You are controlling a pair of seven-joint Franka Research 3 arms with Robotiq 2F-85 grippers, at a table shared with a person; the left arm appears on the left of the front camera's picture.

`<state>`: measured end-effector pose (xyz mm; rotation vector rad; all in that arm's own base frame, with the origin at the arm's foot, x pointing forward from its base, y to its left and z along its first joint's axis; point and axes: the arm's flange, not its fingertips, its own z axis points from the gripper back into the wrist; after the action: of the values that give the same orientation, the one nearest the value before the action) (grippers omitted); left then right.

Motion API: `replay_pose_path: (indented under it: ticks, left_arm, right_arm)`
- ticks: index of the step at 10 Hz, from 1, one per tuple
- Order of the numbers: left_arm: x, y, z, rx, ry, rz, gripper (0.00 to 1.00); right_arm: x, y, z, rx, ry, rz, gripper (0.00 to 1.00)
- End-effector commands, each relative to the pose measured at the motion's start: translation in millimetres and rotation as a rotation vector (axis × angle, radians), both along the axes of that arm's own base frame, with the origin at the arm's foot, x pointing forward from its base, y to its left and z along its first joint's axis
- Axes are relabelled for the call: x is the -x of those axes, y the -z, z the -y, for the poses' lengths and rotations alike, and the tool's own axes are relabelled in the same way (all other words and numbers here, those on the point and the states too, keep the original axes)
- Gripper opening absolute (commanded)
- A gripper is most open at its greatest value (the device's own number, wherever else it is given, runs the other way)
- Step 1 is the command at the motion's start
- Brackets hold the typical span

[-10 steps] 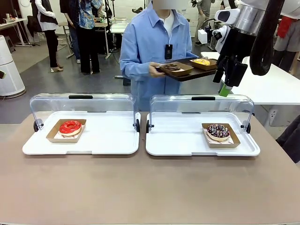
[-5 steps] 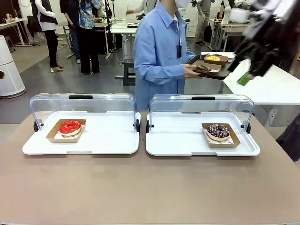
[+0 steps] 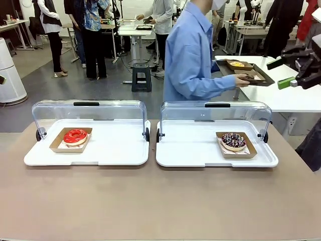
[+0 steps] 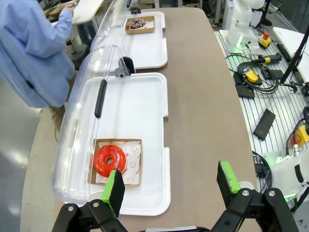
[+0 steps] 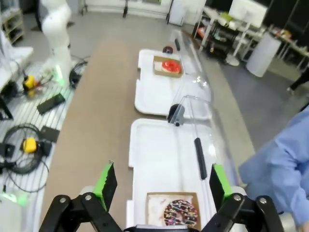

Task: Provide the desired donut to the person.
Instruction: Place the picked Paper togo box onto the Handle tray extended by the person.

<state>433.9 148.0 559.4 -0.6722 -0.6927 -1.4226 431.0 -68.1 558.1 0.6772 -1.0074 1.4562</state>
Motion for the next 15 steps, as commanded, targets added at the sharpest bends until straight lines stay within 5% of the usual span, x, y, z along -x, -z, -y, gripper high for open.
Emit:
replay_pose_path:
  ticks: [1,7,11,15]
  left_arm:
    - [0.7,-1.9,0.7,0.009,-0.008,0.005,1.00]
    - [0.7,-1.9,0.7,0.009,-0.008,0.005,1.00]
    - [0.7,-1.9,0.7,0.009,-0.008,0.005,1.00]
    - [0.7,-1.9,0.7,0.009,-0.008,0.005,1.00]
  right_arm:
    - [15.5,6.5,17.0,-0.089,0.039,-0.085,1.00]
    - [61.1,25.2,46.1,-0.047,0.148,-0.252,1.00]
    - [52.8,25.4,41.1,0.019,0.215,-0.280,1.00]
    - [55.4,25.9,50.3,-0.032,0.149,-0.259,1.00]
